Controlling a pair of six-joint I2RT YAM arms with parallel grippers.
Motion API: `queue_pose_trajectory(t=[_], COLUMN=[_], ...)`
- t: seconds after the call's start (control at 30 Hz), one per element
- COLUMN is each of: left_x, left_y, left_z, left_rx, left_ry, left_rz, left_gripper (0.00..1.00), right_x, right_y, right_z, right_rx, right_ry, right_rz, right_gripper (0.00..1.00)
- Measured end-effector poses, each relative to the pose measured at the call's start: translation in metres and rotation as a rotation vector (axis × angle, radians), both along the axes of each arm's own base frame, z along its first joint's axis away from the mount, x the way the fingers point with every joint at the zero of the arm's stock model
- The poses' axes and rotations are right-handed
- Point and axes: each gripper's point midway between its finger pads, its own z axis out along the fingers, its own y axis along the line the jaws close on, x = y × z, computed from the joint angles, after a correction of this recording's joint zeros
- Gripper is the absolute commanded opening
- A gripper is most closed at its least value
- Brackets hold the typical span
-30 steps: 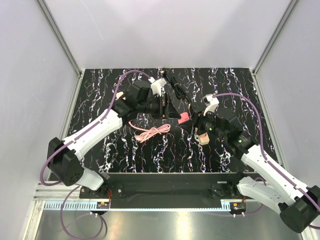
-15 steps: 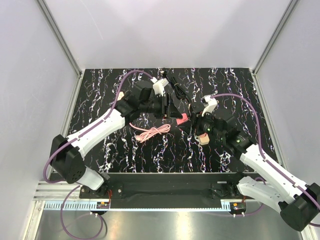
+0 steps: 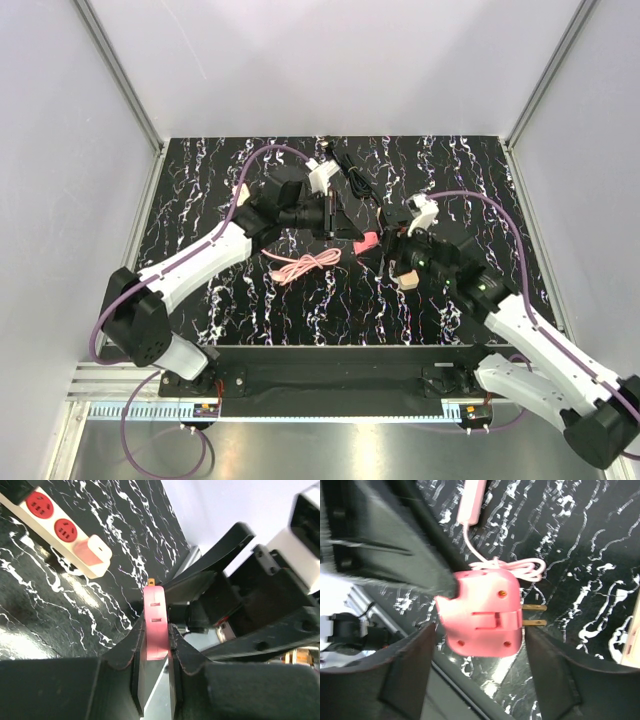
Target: Insert the plug
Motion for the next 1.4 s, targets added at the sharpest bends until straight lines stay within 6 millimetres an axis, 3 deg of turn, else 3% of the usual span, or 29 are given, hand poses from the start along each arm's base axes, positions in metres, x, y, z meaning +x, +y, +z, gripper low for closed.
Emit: queue_pose_trajectory(t=[0.17, 0.33, 0.4, 0.53, 0.73, 1.13, 1.33, 1.4], left_x=[-0.001, -0.002, -0.008, -0.025, -0.044, -0.054, -0.055, -0.055], left_y=[0.011, 0.028, 0.032, 0.035, 0.042, 0.045, 0.046, 0.046], left_z=[0.010, 0.044, 0.060, 0.086, 0.112, 0.119, 0.121, 0.121], left_rx=[-0.034, -0.134, -0.182, -0.265, -0.328, -0.350, -0.366, -0.370], left_ry=[-0.005, -0.081, -0.116, -0.184, -0.251, -0.267, -0.272, -0.273], left_rz=[-0.028, -0.047, -0.069, -0.131, -0.177, -0.214, -0.223, -0.227], left_gripper=[0.00, 0.00, 0.00, 0.00, 0.00, 0.00, 0.00, 0.00], right_x=[-0.020, -0.040, -0.047, -0.059, -0.069, -0.073, -0.069, -0.068], right_y=[-0.008, -0.007, -0.004, 0.004, 0.015, 0.018, 0.022, 0.024], right_z=[0.025, 0.043, 0.048, 0.060, 0.082, 0.112, 0.109, 0.106], right_rx=[0.068, 0.143, 0.171, 0.253, 0.389, 0.491, 0.502, 0.502], right_ry=[-0.059, -0.076, -0.067, -0.058, -0.069, -0.151, -0.133, -0.124], right_rz=[0.018, 0.078, 0.105, 0.164, 0.235, 0.275, 0.277, 0.281], right_gripper=[0.86, 0.87, 0.83, 0.63, 0.55, 0.46, 0.29, 0.29])
